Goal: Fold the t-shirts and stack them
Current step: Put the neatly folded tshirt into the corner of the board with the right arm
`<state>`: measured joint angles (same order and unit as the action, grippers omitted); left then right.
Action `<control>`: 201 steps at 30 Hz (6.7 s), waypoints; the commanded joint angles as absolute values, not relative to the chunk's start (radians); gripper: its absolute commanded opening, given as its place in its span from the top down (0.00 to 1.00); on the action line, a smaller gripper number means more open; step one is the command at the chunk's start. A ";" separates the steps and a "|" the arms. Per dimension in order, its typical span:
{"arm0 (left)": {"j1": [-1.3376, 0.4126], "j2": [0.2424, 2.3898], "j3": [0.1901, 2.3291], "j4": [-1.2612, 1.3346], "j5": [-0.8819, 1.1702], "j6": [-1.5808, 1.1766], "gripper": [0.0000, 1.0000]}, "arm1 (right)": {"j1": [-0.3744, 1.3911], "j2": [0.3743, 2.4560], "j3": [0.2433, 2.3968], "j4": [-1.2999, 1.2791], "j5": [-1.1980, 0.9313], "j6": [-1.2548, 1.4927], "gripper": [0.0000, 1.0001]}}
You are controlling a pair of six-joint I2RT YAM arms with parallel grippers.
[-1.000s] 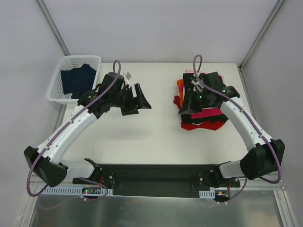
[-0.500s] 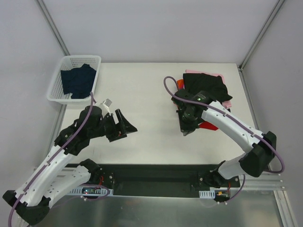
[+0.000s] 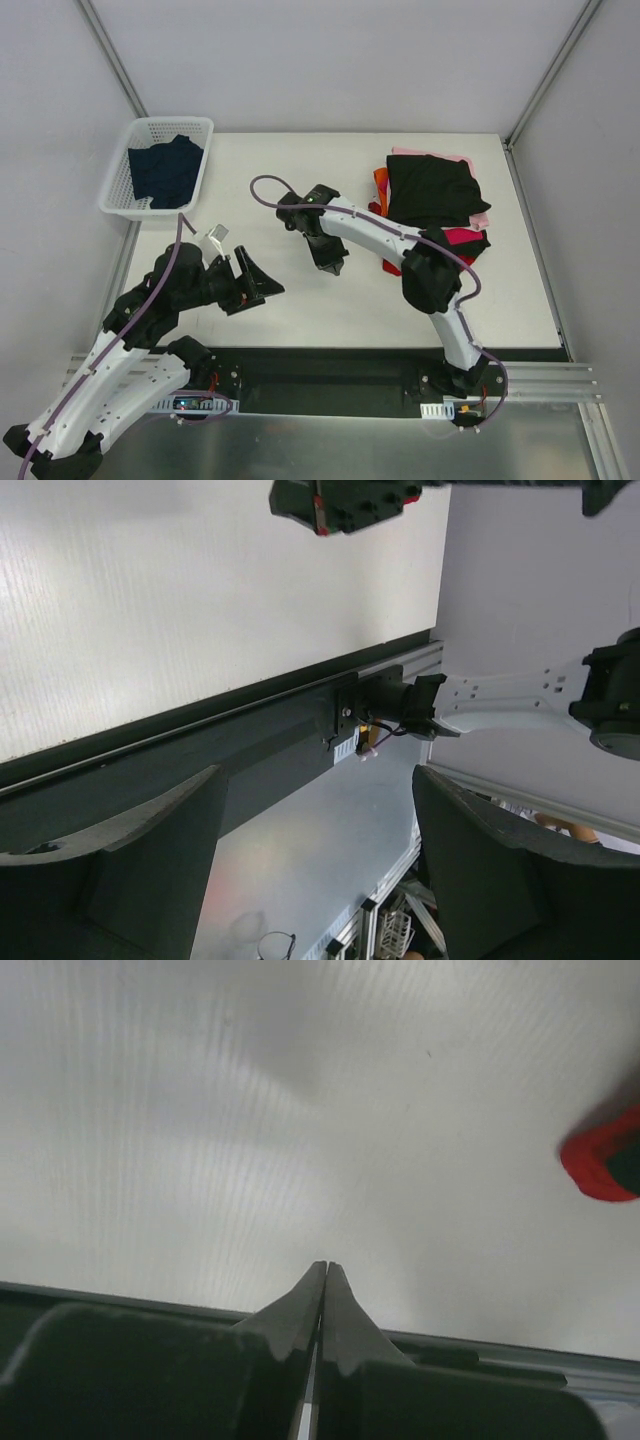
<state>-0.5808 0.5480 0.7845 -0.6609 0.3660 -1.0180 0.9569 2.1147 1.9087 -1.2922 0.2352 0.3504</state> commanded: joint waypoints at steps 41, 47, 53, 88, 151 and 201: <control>-0.577 0.571 0.762 -0.767 0.282 -1.049 0.22 | 0.367 2.477 2.092 -1.315 0.034 0.136 0.99; -0.575 0.577 0.759 -0.765 0.284 -1.040 0.22 | 0.356 2.457 2.083 -1.310 0.043 0.166 0.99; -0.575 0.578 0.756 -0.767 0.295 -1.026 0.21 | 0.337 2.444 2.105 -1.347 0.046 0.170 0.99; -0.575 0.650 0.770 -0.765 0.302 -0.953 0.19 | 0.225 2.207 1.770 -1.362 0.213 0.081 0.99; -0.577 0.660 0.764 -0.767 0.305 -0.946 0.11 | 0.147 2.060 1.695 -1.220 0.078 0.061 0.86; -0.359 1.059 1.325 -1.227 -0.141 -0.687 0.01 | 0.848 1.313 1.535 -1.385 0.347 0.307 0.04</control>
<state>-0.3645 1.0718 1.2732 -1.1740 -0.0662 -0.6872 0.8425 1.2171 1.4597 -1.3464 0.3218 0.3771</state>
